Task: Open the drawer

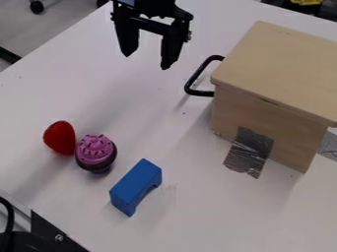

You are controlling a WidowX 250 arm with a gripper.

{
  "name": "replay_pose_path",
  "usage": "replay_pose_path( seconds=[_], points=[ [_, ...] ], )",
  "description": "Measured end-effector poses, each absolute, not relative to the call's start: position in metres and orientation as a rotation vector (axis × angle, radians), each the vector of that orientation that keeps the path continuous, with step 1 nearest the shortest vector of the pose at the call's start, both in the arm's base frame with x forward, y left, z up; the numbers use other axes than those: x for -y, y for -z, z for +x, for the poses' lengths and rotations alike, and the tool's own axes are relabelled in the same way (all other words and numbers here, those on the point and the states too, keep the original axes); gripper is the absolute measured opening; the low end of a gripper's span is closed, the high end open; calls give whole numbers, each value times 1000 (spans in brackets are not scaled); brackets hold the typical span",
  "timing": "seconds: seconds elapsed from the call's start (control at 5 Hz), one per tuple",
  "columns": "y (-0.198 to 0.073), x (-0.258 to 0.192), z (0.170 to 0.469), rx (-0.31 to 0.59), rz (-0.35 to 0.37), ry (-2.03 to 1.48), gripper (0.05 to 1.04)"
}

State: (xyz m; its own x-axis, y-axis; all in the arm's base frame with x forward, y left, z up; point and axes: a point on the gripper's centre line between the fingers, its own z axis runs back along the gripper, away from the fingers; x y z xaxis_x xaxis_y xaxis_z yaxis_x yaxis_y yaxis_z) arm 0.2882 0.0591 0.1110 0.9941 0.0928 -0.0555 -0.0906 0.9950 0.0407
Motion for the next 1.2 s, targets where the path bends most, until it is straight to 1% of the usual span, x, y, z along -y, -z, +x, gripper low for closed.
replay_pose_path(
  seconds=[0.2,0.4,0.6,0.8,1.2],
  points=[
    [-102,-58,287,-88,34,-94,998],
    [-93,-57,299,-84,42,-106,998],
    [-86,-59,314,-63,58,-129,998],
    [-83,-53,323,-24,79,-109,998],
    [-64,-57,315,-15,126,-110,998]
  ],
)
